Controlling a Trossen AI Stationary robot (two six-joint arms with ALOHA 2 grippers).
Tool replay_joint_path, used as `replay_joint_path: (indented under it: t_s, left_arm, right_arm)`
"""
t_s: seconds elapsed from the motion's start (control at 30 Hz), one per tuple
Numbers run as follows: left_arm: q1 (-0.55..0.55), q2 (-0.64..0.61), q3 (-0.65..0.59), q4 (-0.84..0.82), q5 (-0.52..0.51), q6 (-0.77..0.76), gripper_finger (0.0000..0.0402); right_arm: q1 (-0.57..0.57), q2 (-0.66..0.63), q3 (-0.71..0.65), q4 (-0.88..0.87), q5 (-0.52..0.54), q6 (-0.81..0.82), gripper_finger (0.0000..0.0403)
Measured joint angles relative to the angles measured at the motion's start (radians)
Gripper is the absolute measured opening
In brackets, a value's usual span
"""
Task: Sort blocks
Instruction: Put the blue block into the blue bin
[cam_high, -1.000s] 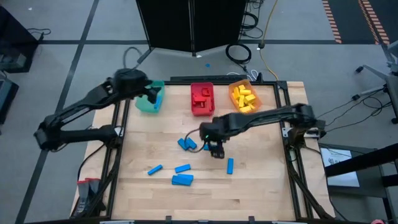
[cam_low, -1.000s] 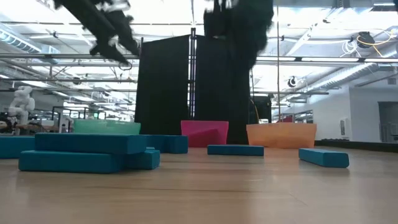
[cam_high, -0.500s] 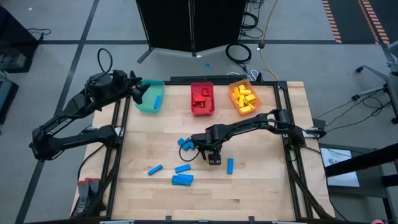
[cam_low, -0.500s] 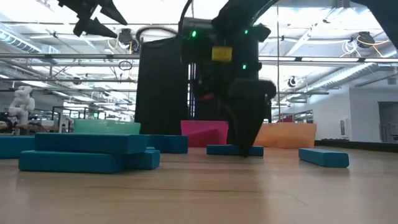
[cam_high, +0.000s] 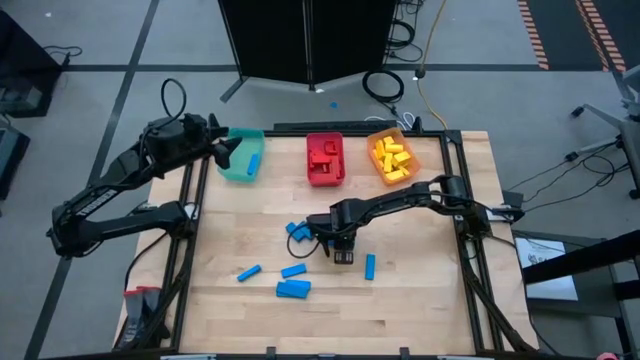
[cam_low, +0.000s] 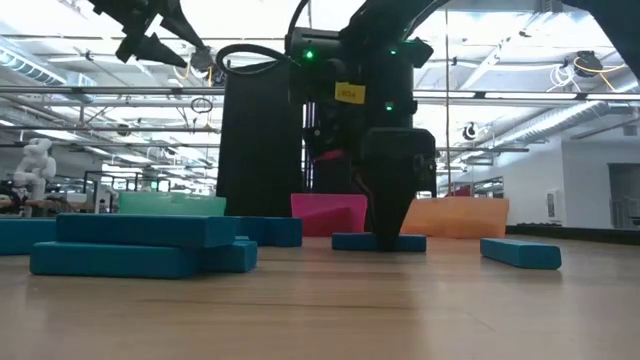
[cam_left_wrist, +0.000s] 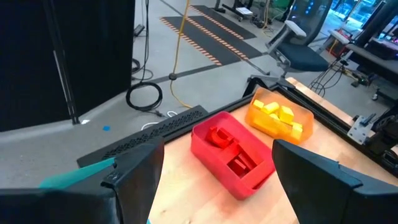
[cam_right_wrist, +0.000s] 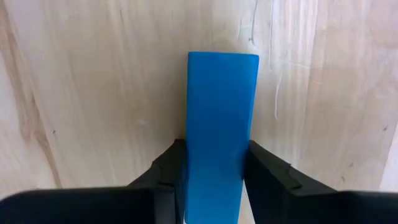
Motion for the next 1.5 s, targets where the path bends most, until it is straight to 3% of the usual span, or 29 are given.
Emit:
replay_joint_path:
  t_s: [0.23, 0.43, 0.67, 0.83, 1.07, 1.37, 1.5]
  left_arm:
    - [0.000, 0.000, 0.000, 0.008, -0.001, 0.001, 0.0306]
    - [0.000, 0.001, 0.000, 0.068, 0.079, -0.002, 0.0306]
    - [-0.018, 0.038, -0.001, 0.205, 0.279, -0.009, 0.0306]
    - [-0.088, 0.092, -0.001, 0.361, 0.329, -0.008, 0.0306]
    - [-0.199, 0.181, -0.001, 0.663, 0.391, 0.053, 0.0306]
    - [-0.273, 0.312, -0.001, 0.729, 0.393, 0.073, 0.0306]
    - [-0.296, 0.359, -0.002, 0.839, 0.393, 0.070, 0.0306]
  right_arm:
    - [-0.002, -0.075, -0.009, 0.015, 0.061, 0.014, 0.0104]
    - [-0.051, -0.270, -0.005, 0.056, 0.147, 0.056, 0.0104]
    - [-0.121, -0.494, -0.003, 0.329, 0.169, 0.100, 0.0104]
    - [-0.150, -0.590, -0.004, 0.496, 0.167, 0.075, 0.0104]
    - [-0.173, -0.616, -0.004, 0.611, 0.167, 0.051, 0.0104]
    - [-0.172, -0.617, -0.003, 0.675, 0.163, 0.035, 0.0104]
    - [-0.171, -0.617, -0.003, 0.681, 0.159, 0.031, 0.0104]
